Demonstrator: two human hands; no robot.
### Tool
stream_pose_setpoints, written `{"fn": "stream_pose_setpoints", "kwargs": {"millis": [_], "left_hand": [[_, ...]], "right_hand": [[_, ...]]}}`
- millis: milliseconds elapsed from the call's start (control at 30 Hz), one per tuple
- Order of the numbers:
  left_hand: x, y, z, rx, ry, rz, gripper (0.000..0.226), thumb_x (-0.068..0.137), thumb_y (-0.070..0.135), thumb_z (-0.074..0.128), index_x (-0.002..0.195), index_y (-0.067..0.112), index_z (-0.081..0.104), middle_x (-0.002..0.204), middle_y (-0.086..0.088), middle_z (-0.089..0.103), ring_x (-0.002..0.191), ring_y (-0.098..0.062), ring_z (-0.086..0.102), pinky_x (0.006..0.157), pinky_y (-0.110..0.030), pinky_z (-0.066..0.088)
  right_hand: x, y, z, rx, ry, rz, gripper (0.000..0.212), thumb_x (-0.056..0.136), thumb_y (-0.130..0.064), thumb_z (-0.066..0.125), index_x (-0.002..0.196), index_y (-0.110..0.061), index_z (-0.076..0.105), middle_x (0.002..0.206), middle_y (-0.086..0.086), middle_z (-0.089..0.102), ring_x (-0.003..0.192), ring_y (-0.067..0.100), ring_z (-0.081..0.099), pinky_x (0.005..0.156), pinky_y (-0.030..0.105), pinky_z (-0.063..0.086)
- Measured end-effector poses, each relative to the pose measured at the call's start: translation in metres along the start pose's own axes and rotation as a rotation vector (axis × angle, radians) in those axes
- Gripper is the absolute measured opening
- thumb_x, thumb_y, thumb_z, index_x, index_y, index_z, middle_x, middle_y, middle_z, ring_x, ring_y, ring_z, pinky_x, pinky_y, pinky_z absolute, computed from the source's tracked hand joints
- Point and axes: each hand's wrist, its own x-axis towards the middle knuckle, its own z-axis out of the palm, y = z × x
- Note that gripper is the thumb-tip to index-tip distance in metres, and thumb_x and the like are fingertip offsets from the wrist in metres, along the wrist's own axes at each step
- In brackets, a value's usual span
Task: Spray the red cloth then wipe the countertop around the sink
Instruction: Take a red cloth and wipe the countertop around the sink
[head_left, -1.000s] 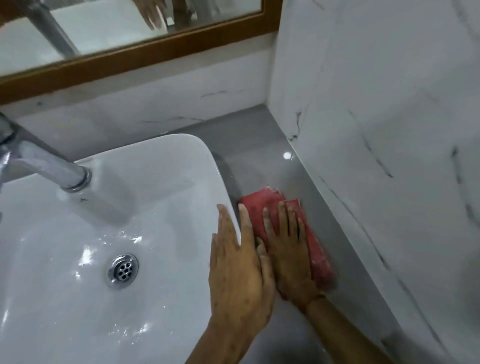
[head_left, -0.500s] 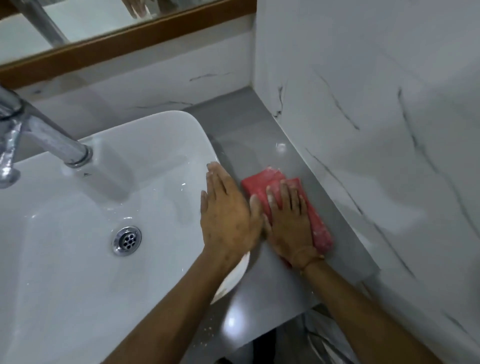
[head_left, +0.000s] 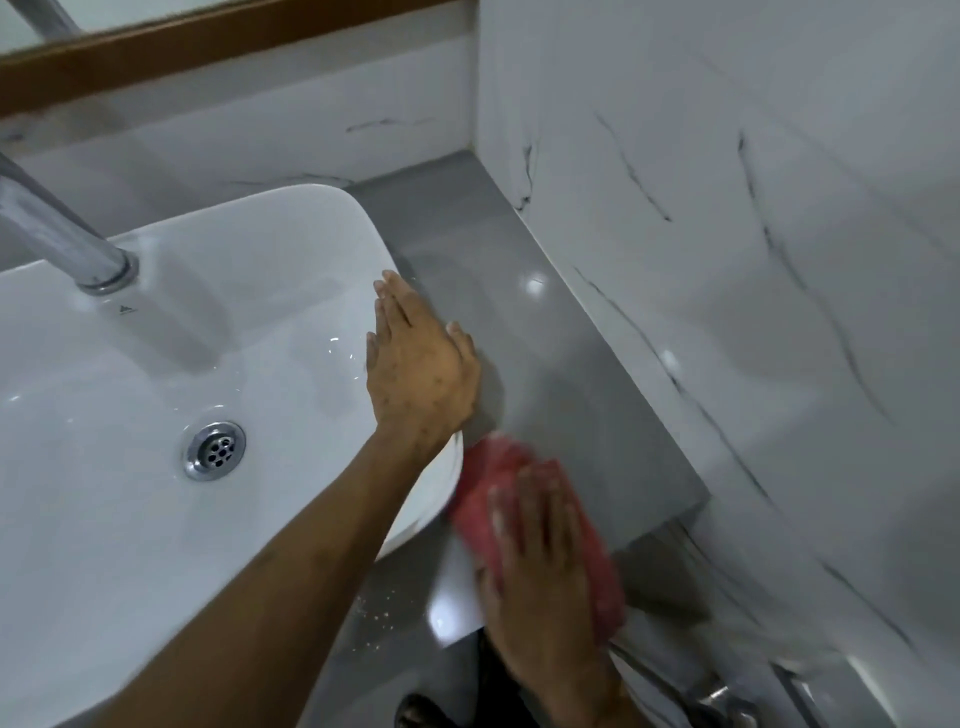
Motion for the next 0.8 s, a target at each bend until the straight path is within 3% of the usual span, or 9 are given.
{"fn": "stream_pose_setpoints", "kwargs": {"millis": [133,267,333,433,500,600,700,767,800], "left_hand": [[-0.002,0.000,-0.001,0.012,-0.024,0.016,0.069,0.096,0.032,0.035,0.148,0.006,-0.002,0.160,-0.012,0.003,0.146,-0.029,0.013,0.117,-0.049,0.024],[-0.004,-0.001,0.001,-0.014,-0.033,0.016,0.068,0.096,0.030,0.033,0.147,0.004,-0.003,0.160,-0.013,0.001,0.147,-0.026,0.007,0.118,-0.045,0.023],[-0.004,0.000,0.000,-0.017,-0.053,0.011,0.068,0.096,0.030,0.032,0.147,0.002,-0.005,0.160,-0.014,-0.002,0.147,-0.026,0.003,0.119,-0.044,0.020],[-0.018,0.003,-0.009,0.024,-0.109,0.077,0.068,0.098,0.032,0.027,0.146,0.001,-0.009,0.159,-0.015,-0.009,0.147,-0.026,-0.006,0.121,-0.039,0.008],[-0.053,-0.008,-0.017,-0.018,-0.094,0.203,0.065,0.099,0.034,0.023,0.147,0.007,-0.010,0.160,-0.008,-0.011,0.147,-0.018,-0.010,0.121,-0.031,0.002],[-0.144,-0.047,-0.033,-0.182,-0.003,0.388,0.055,0.097,0.030,0.027,0.148,0.013,0.015,0.157,-0.001,0.020,0.144,-0.013,0.019,0.117,-0.021,0.016],[-0.218,-0.081,-0.009,-0.167,-0.025,0.386,0.048,0.089,0.025,0.042,0.135,0.012,0.047,0.140,0.002,0.046,0.125,-0.019,0.050,0.109,-0.022,0.033],[-0.233,-0.083,0.022,0.030,-0.155,0.258,0.057,0.085,0.036,0.045,0.135,0.008,0.047,0.141,-0.009,0.048,0.127,-0.031,0.050,0.106,-0.033,0.040],[-0.229,-0.076,0.036,0.118,-0.244,0.163,0.066,0.085,0.044,0.044,0.140,0.009,0.039,0.146,-0.016,0.041,0.134,-0.035,0.041,0.110,-0.042,0.036]], "right_hand": [[-0.010,0.030,-0.004,-0.015,-0.006,-0.153,0.070,0.077,-0.043,0.049,0.143,-0.023,0.036,0.151,0.010,0.030,0.135,0.035,0.039,0.109,0.047,0.029],[0.022,0.070,-0.023,-0.064,0.043,0.202,0.065,0.088,-0.045,0.029,0.144,-0.014,0.035,0.151,0.019,0.034,0.139,0.039,0.030,0.111,0.052,0.033],[0.013,0.037,-0.019,-0.002,0.014,0.289,0.067,0.091,-0.050,0.026,0.143,-0.010,0.035,0.150,0.023,0.033,0.138,0.044,0.030,0.109,0.056,0.035],[-0.024,-0.032,-0.003,0.079,-0.062,0.131,0.071,0.087,-0.056,0.034,0.142,-0.011,0.038,0.149,0.021,0.037,0.134,0.042,0.038,0.110,0.056,0.030],[-0.043,-0.055,-0.004,0.207,-0.099,0.068,0.070,0.085,-0.053,0.038,0.142,-0.012,0.038,0.148,0.018,0.040,0.134,0.037,0.040,0.116,0.048,0.019],[-0.043,-0.046,-0.018,0.729,-0.116,0.193,0.057,0.095,-0.037,0.040,0.146,-0.024,0.018,0.154,0.003,0.026,0.142,0.025,0.027,0.116,0.023,0.010],[-0.026,-0.019,-0.051,1.045,0.169,0.419,0.049,0.090,-0.040,0.033,0.137,-0.029,0.025,0.145,-0.004,0.034,0.138,0.020,0.034,0.114,0.031,0.024],[-0.008,-0.022,-0.077,1.052,0.275,0.288,0.054,0.087,-0.047,0.027,0.138,-0.030,0.024,0.146,-0.008,0.032,0.139,0.010,0.030,0.116,0.033,0.026],[0.003,-0.029,-0.089,1.007,0.281,0.147,0.055,0.089,-0.047,0.026,0.140,-0.030,0.021,0.149,-0.008,0.029,0.140,0.007,0.026,0.117,0.030,0.023]]}}
